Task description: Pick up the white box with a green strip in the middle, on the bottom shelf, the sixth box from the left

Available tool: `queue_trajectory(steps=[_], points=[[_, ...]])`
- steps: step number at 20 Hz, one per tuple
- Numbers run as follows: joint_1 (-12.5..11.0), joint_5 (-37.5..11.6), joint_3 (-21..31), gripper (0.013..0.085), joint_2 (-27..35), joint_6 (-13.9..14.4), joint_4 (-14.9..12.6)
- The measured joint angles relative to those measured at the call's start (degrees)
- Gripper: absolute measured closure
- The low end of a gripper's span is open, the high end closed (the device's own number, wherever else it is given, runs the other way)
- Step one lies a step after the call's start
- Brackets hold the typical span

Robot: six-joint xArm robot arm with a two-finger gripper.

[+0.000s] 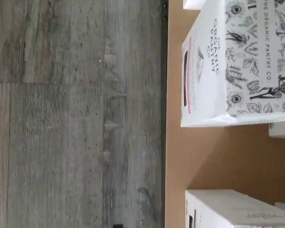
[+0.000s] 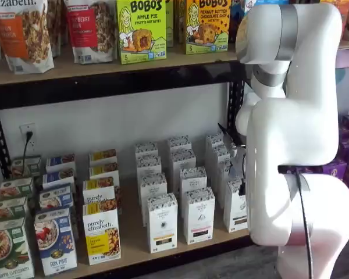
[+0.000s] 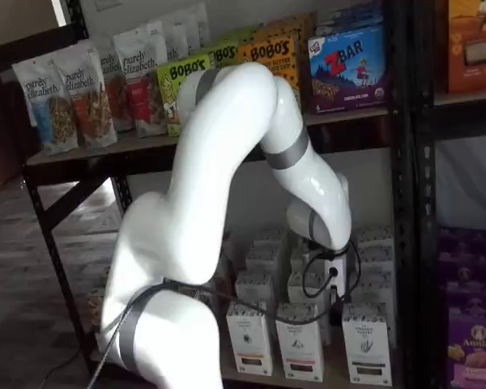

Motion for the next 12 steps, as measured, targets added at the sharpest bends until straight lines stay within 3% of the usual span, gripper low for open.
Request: queue_trajectory(steps=[3, 12], points=[[-0.4, 3.1, -2.5, 0.0130, 1.3, 4.8, -5.7], [-0.8, 2.5, -8.2, 0.0130, 6.7, 5.7, -7.1]])
